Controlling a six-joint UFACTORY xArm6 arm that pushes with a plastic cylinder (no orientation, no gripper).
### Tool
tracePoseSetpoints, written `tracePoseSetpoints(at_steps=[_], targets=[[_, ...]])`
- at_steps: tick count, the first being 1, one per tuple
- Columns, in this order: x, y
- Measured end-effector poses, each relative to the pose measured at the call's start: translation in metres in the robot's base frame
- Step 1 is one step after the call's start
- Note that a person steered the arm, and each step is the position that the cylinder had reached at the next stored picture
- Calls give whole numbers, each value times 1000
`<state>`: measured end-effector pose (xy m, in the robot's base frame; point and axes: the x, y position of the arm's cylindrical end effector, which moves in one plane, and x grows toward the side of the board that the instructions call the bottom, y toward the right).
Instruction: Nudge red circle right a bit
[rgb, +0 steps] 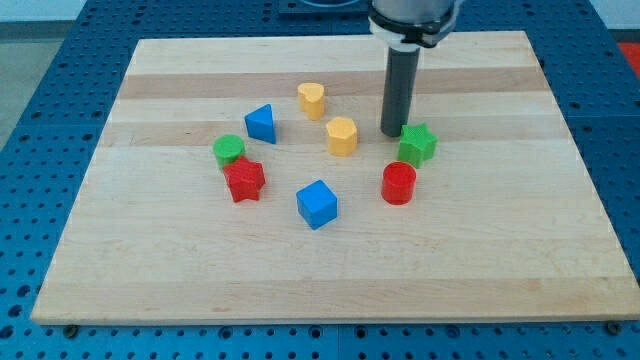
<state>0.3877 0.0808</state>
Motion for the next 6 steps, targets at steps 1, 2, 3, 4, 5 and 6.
tracePoseSetpoints(at_steps=[1,2,3,4,5,6], targets=[[0,-1],[2,-24],[5,-37],[23,-34],[56,-32],[64,-32]])
